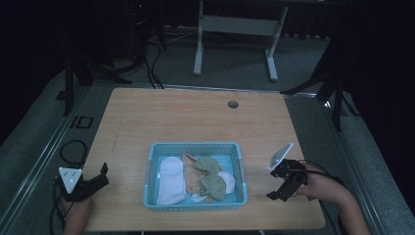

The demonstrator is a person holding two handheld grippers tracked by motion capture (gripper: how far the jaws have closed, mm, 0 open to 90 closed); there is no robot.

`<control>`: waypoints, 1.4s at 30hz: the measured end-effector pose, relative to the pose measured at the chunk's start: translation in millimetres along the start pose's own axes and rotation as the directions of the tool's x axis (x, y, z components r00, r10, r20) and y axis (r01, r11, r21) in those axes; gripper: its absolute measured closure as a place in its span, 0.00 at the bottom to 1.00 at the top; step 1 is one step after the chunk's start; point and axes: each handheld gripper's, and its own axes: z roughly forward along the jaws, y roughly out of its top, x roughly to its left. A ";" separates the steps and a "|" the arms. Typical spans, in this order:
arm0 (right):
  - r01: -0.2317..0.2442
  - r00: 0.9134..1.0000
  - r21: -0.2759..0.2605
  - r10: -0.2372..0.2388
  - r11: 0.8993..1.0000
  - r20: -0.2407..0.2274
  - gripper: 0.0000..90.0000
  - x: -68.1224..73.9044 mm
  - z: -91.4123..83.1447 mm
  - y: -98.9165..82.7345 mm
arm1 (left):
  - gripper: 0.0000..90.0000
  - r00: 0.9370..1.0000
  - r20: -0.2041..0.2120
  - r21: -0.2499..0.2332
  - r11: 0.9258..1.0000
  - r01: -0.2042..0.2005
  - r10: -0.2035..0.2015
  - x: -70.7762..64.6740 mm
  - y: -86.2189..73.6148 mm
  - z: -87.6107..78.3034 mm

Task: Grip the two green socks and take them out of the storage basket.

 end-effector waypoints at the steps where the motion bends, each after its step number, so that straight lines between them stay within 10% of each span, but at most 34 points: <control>1: 0.017 1.000 -0.016 -0.017 1.000 -0.002 0.20 1.9 -4.4 6.7 | 0.00 1.000 0.003 0.000 1.000 0.000 0.000 0.1 0.0 -0.1; 21: 0.149 0.989 -0.036 -0.149 0.988 -0.015 0.23 18.1 -15.8 65.7 | 0.00 1.000 0.009 -0.001 1.000 -0.004 0.004 -0.1 -0.1 -0.2; 42: 0.230 0.972 -0.028 -0.231 0.973 -0.042 0.26 25.0 13.3 113.4 | 0.00 1.000 0.012 0.000 1.000 -0.003 0.003 -0.1 -0.1 0.0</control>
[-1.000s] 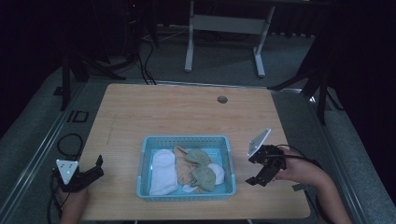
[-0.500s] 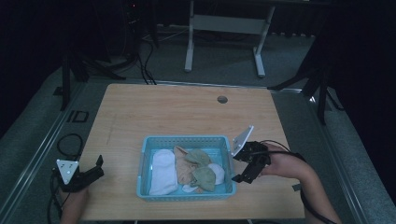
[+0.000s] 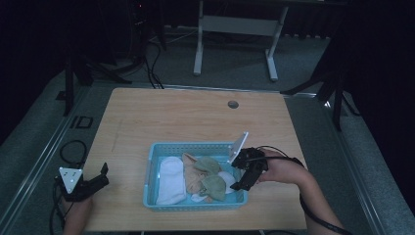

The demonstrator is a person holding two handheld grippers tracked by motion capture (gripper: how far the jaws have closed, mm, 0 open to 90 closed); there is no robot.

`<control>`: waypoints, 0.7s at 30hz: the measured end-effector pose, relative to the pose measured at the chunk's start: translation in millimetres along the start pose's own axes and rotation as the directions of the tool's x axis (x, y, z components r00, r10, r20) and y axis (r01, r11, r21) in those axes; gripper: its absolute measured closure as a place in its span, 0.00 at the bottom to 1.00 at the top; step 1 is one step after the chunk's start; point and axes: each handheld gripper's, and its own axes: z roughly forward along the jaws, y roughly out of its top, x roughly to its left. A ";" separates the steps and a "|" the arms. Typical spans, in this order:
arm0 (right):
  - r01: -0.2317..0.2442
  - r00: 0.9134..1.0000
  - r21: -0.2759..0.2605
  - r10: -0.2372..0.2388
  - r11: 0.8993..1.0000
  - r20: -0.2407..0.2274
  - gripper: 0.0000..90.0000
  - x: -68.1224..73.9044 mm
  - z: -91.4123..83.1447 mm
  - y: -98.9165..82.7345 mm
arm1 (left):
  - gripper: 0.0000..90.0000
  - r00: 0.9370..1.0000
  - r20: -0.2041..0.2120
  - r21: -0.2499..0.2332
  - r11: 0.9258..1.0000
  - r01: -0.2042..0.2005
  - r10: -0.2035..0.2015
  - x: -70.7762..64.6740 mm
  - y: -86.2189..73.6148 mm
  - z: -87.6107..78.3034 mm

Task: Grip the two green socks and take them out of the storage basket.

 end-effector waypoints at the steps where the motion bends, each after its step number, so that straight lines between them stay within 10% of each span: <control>1: -0.001 1.000 -0.002 0.001 1.000 0.003 0.30 -0.7 3.9 2.8 | 0.00 1.000 0.000 -0.002 1.000 -0.001 0.001 0.0 0.0 -0.1; 21: -0.043 0.998 0.028 0.042 0.999 0.040 0.53 -12.5 42.4 15.4 | 0.00 1.000 -0.001 0.002 1.000 -0.012 0.012 -1.1 0.0 0.3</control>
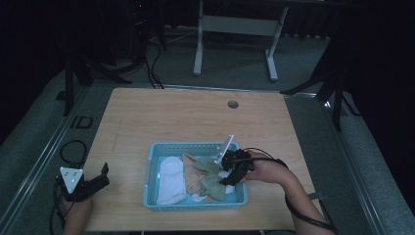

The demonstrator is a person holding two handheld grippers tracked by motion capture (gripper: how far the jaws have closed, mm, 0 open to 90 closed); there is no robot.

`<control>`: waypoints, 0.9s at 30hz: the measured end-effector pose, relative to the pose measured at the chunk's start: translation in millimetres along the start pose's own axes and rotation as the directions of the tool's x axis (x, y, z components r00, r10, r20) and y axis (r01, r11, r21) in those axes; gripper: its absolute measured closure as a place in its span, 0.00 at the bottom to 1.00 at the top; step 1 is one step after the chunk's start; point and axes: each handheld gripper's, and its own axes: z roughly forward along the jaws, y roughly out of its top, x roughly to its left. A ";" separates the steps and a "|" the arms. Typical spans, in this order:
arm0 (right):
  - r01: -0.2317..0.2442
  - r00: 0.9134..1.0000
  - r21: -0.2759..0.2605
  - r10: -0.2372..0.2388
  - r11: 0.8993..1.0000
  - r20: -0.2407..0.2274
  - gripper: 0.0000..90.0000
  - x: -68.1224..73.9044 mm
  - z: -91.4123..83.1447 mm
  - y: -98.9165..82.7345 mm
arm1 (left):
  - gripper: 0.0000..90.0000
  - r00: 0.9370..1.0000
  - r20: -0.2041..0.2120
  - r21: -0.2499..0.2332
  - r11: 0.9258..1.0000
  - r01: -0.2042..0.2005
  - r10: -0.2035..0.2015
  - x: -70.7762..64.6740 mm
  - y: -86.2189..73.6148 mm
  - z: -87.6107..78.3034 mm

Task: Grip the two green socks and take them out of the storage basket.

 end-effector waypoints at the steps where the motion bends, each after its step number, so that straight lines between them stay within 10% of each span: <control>1: 0.000 1.000 0.000 0.000 1.000 0.000 0.53 0.0 0.0 0.0 | 0.00 1.000 0.000 0.000 1.000 0.000 0.000 0.0 0.0 0.0; 17: -0.021 0.999 0.079 0.024 0.997 -0.048 0.61 -1.4 29.9 13.1 | 0.00 1.000 -0.005 0.009 1.000 -0.012 0.013 -1.1 0.0 0.7; 20: 0.008 0.999 0.078 -0.005 0.997 -0.048 0.82 1.5 31.8 14.3 | 0.00 1.000 -0.008 0.010 1.000 -0.015 0.015 -1.2 0.0 0.8; 27: 0.055 0.998 0.061 -0.053 0.997 -0.045 0.89 8.4 20.1 16.5 | 0.00 1.000 -0.011 0.010 1.000 -0.016 0.016 -1.3 0.0 0.9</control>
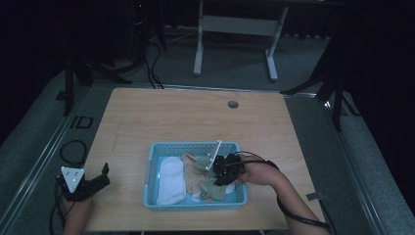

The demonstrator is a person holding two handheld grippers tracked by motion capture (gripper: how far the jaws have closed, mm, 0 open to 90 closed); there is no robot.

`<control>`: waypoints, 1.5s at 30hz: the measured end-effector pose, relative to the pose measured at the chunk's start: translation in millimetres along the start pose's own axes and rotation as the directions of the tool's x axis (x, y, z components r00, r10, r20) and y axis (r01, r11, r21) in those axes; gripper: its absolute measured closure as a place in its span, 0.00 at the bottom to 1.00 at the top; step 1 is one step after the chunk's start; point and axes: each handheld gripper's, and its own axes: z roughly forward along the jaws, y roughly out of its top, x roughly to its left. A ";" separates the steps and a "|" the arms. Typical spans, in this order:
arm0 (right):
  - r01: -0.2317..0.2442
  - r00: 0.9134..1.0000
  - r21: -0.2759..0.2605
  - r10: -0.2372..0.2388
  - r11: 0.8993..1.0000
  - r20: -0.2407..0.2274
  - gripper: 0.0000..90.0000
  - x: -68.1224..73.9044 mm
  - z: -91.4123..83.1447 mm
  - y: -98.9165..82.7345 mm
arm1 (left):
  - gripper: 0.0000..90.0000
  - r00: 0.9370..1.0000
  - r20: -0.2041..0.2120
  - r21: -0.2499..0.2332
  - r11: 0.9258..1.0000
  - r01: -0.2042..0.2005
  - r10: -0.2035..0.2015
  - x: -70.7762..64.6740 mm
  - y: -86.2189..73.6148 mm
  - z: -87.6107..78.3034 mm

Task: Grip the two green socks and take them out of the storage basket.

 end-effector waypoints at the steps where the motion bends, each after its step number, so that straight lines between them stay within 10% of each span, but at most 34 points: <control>1: 0.009 1.000 -0.002 -0.009 1.000 0.000 0.89 1.7 -2.3 0.4 | 0.00 1.000 0.000 0.001 1.000 0.000 0.000 0.0 0.0 0.0; 20: 0.037 0.998 -0.054 -0.034 0.998 0.045 0.89 11.2 -43.0 -0.9 | 0.00 1.000 0.005 -0.004 1.000 0.006 -0.006 0.6 0.0 -0.2; 45: -0.033 0.984 -0.220 0.070 0.975 0.162 0.89 2.5 -126.9 -39.0 | 0.00 1.000 0.001 0.000 1.000 0.004 -0.004 0.1 0.0 0.2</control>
